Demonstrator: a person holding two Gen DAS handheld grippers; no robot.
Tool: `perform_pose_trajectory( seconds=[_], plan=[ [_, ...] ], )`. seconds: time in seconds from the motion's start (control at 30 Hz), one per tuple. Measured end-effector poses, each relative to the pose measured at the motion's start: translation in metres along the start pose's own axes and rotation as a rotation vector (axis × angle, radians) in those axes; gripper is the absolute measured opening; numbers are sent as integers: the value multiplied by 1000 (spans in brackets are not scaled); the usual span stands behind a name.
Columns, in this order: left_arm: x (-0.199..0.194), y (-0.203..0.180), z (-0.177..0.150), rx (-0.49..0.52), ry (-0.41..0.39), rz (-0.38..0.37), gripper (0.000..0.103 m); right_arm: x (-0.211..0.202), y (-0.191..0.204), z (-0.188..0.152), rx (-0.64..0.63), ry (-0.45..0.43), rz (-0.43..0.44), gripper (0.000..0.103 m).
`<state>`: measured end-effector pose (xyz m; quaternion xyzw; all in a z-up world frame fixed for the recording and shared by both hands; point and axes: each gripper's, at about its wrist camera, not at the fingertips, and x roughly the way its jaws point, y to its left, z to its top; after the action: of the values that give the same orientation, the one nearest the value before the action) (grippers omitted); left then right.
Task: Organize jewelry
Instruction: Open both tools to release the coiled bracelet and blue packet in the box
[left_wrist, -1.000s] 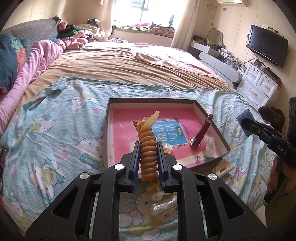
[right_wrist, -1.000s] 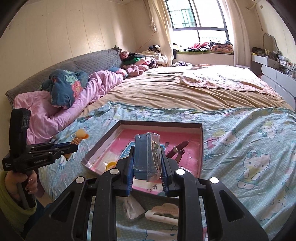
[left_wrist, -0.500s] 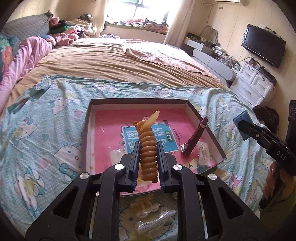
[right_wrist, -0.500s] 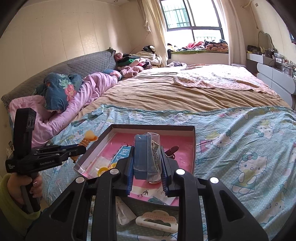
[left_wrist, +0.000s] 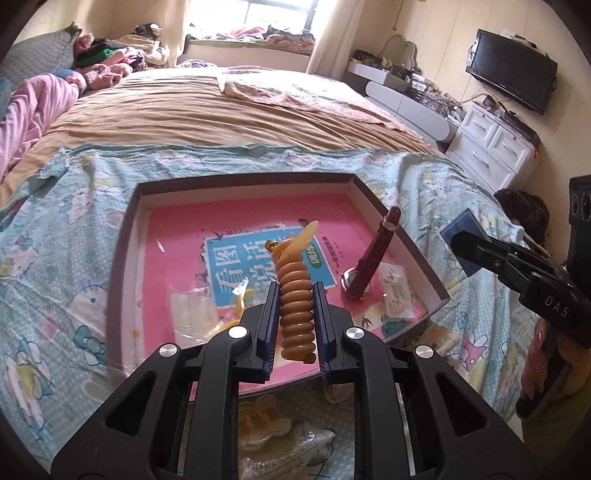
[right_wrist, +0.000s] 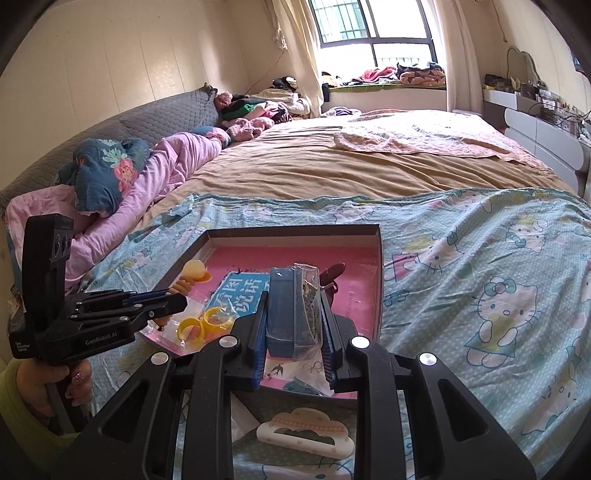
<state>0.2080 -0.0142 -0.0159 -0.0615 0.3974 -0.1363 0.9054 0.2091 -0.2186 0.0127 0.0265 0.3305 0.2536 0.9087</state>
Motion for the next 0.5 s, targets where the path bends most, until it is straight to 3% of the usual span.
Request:
perform_pose_trajectory(
  seconds=[0.5],
  plan=[
    [29,-11,-10,53,54,-30,11,21,-7,-14,13,67,-24,23]
  ],
)
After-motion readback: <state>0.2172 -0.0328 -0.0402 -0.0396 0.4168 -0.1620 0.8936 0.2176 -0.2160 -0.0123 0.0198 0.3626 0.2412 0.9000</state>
